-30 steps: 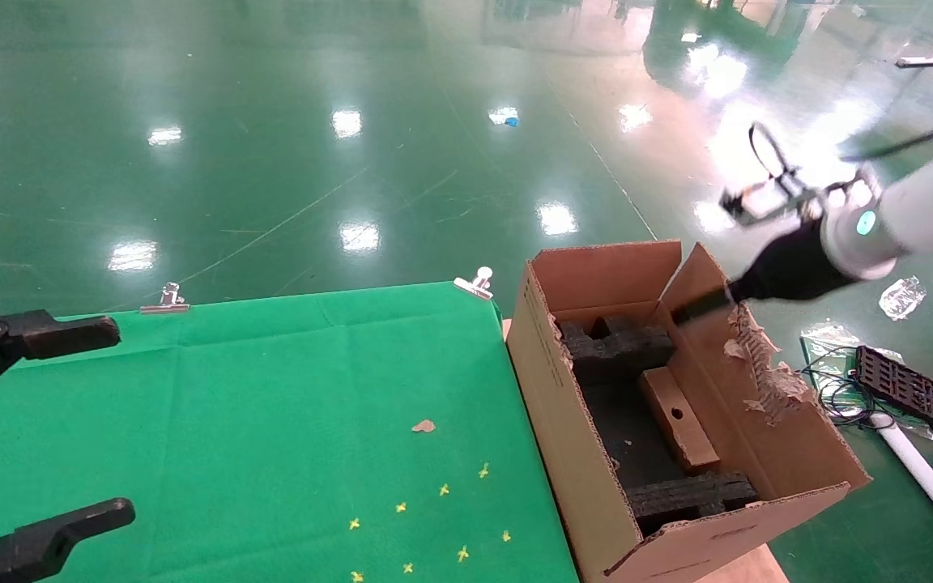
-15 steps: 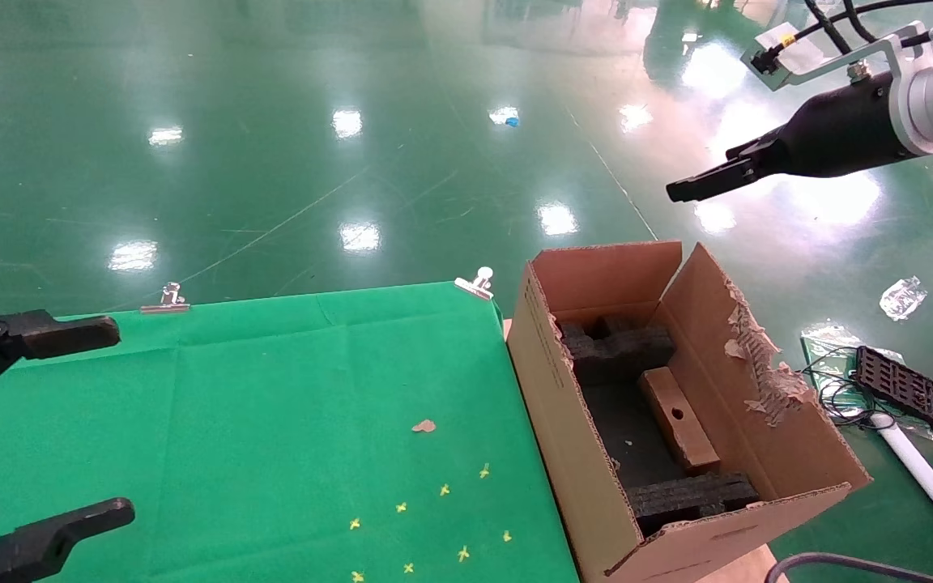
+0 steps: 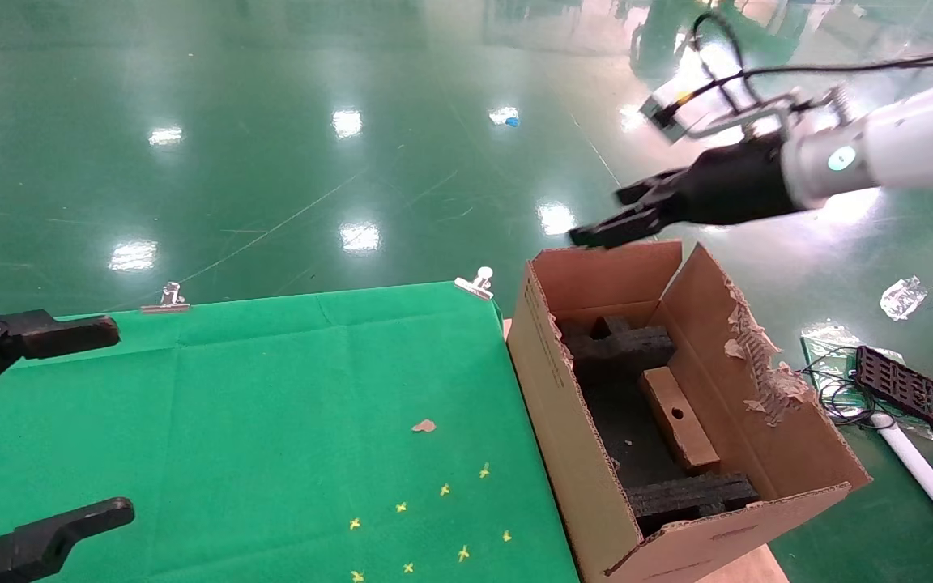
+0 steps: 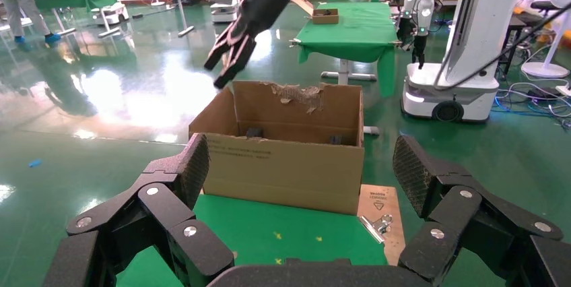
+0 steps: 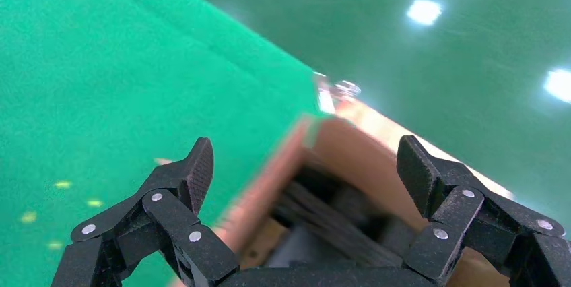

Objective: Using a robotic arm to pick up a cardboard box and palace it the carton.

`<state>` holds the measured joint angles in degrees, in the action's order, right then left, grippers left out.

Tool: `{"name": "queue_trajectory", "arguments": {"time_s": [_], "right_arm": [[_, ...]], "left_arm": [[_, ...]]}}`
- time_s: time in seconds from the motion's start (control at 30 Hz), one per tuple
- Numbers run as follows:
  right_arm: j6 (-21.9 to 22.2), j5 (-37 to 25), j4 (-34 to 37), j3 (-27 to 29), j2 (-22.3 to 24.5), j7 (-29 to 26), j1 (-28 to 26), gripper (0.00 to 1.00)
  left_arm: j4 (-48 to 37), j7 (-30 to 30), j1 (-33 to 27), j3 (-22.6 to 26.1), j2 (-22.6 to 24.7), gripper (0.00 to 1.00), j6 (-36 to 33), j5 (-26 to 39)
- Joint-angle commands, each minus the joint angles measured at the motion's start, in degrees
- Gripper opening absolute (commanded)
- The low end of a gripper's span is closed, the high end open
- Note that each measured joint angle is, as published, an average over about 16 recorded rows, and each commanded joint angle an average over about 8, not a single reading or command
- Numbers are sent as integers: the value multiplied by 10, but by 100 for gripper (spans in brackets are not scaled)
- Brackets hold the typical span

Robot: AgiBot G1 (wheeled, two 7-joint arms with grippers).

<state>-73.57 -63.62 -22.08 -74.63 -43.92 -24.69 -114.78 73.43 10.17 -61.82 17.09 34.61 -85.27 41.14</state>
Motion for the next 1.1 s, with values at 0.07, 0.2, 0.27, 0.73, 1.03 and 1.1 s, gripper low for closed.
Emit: {"name": "queue_trajectory", "arguments": {"time_s": [0.07, 0.2, 0.27, 0.73, 1.03, 1.1], "right_arm": [[-7, 13, -32, 36, 5, 9, 33, 100], [-17, 31, -74, 84, 13, 20, 76, 100], [-22, 40, -95, 108, 16, 26, 98, 100], [-57, 103, -243, 276, 42, 66, 251, 100], [-80, 143, -338, 385, 58, 91, 349, 100], [-85, 152, -359, 409, 62, 97, 371, 100]], "left_arm": [[0, 0, 0, 0, 0, 100, 0, 0], [0, 0, 0, 0, 0, 100, 0, 0], [0, 0, 0, 0, 0, 100, 0, 0], [0, 0, 0, 1, 0, 100, 0, 0], [0, 0, 0, 1, 0, 100, 0, -1], [0, -1, 0, 1, 0, 100, 0, -1]]}}
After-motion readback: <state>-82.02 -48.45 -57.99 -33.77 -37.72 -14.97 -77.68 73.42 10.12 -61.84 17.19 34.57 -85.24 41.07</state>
